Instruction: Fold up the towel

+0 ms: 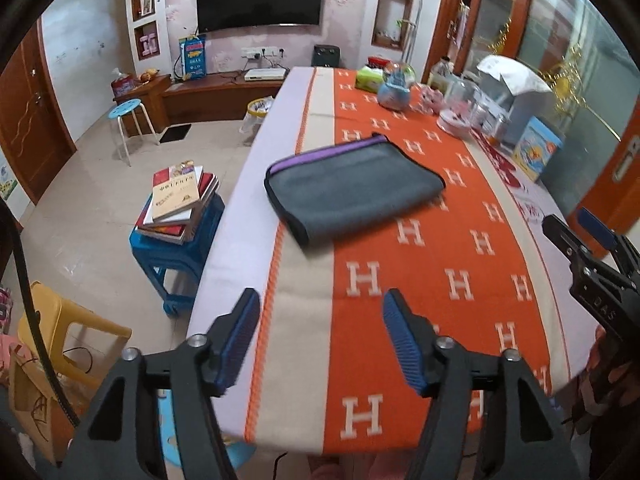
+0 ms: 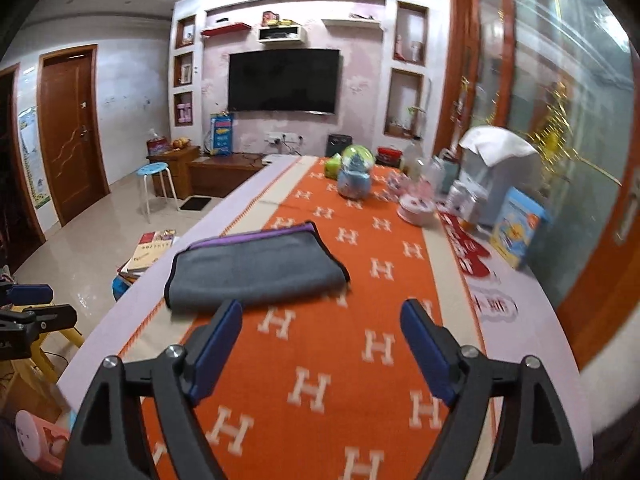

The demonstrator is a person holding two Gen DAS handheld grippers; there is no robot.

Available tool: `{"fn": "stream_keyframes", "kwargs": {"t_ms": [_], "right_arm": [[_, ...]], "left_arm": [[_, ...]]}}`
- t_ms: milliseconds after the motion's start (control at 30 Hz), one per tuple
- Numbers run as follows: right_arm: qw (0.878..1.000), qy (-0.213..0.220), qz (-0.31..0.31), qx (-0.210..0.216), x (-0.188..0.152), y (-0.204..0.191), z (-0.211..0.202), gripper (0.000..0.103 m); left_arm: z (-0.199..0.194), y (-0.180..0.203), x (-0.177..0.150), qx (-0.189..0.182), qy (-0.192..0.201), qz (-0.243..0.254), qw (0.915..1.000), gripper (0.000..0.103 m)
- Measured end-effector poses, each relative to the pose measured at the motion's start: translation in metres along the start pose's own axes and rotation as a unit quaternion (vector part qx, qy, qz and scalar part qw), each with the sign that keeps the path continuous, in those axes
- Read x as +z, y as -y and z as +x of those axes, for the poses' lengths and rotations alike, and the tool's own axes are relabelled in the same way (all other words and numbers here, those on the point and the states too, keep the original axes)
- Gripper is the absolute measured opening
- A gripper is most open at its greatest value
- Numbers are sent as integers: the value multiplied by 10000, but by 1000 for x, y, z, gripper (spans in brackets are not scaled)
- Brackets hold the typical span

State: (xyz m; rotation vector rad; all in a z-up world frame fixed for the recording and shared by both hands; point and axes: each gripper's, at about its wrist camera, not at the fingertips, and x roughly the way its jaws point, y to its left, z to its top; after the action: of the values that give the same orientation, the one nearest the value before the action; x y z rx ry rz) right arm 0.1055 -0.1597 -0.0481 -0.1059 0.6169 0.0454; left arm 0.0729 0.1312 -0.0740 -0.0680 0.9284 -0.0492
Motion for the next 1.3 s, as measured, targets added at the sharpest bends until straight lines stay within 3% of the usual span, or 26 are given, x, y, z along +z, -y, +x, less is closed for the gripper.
{"fn": "stream_keyframes", "kwargs": {"t_ms": [167,367,700,933,1300], "right_arm": [[9985,-397,360,-59,-23,14,-27,83],[9940,-825,719,-9,-36,39,-49,91],[9776,-1493,1481,113,-35,77,-74,97],[9734,-1680,1545,208,-28,80,-86,101],[9773,-1513,1472,190,-20,78,-93,103]], "left_arm": [[-15,15,-17,-66,-74,96,9999,69],[-31,38,-27,52,-256,174,9995,74],[-44,80,-13,-20,-215,292,9993,83],[-57,105,1,-72,-30,306,9995,88],[-64,125,7,35,245,353,9991,94]]}}
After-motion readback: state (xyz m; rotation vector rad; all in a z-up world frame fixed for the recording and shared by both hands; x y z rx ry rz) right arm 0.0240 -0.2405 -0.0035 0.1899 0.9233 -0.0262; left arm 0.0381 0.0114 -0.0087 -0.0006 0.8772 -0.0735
